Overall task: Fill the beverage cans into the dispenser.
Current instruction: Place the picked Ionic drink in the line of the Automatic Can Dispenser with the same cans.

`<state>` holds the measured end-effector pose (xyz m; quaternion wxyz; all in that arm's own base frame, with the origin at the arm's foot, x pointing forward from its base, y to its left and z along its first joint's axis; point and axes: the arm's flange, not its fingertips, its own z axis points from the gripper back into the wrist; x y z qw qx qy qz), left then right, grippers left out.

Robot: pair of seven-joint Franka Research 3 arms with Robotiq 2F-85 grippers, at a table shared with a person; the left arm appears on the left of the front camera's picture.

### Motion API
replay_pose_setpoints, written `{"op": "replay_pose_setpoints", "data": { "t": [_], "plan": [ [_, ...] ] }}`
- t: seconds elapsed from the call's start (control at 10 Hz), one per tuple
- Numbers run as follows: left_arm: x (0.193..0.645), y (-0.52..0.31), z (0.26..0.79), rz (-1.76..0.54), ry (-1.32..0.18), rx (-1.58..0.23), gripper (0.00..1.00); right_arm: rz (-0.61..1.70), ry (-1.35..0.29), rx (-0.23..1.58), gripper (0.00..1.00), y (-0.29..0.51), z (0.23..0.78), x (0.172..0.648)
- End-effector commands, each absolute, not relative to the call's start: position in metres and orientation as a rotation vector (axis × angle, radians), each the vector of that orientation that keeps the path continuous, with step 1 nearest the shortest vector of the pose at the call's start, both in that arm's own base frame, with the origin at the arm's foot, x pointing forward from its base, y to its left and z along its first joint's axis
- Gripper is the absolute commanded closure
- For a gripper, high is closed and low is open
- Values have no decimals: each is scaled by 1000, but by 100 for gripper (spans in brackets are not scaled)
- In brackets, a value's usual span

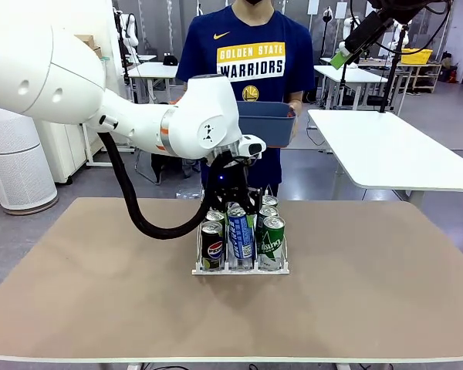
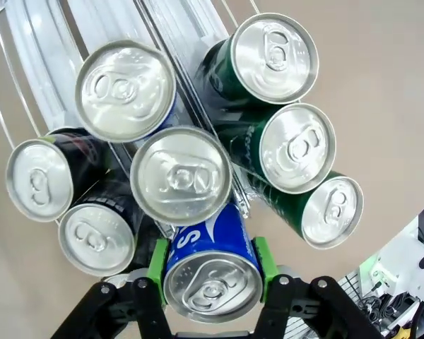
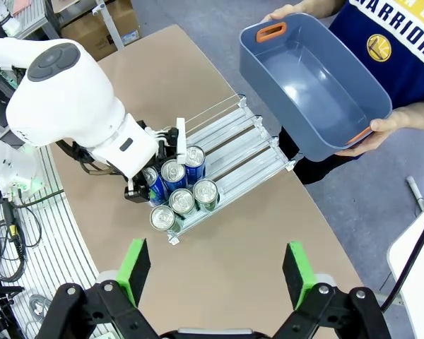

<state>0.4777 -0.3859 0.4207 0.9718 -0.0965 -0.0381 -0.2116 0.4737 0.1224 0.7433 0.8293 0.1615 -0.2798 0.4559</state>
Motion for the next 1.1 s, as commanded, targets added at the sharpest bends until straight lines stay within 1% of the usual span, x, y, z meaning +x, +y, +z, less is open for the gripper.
{"op": "replay_pose_setpoints", "data": {
  "t": [0.0, 0.1, 0.2, 0.5, 0.6, 0.7, 0.9, 1.0],
  "plan": [
    [487, -390, 423, -471, -61, -174, 42, 977, -604, 352, 0, 121, 742, 473],
    [481, -390, 424, -557, 4, -209, 42, 977, -604, 352, 0, 121, 742, 473],
    [479, -390, 418, -437, -58, -193, 42, 977, -604, 352, 0, 121, 742, 473],
    [479, -390, 418, -437, -58, -193, 42, 977, -604, 352, 0, 121, 742, 473],
    [481, -391, 416, -461, -36, -189, 42, 977, -604, 352, 0, 121, 742, 473],
    [482, -392, 411, -456, -5, -146, 42, 977, -604, 352, 0, 121, 742, 473],
    [484, -394, 408, -451, 18, -132, 42, 977, -604, 352, 0, 121, 742, 473],
    [484, -393, 411, -450, 26, -129, 23, 977, -604, 352, 0, 121, 742, 473]
  ]
}}
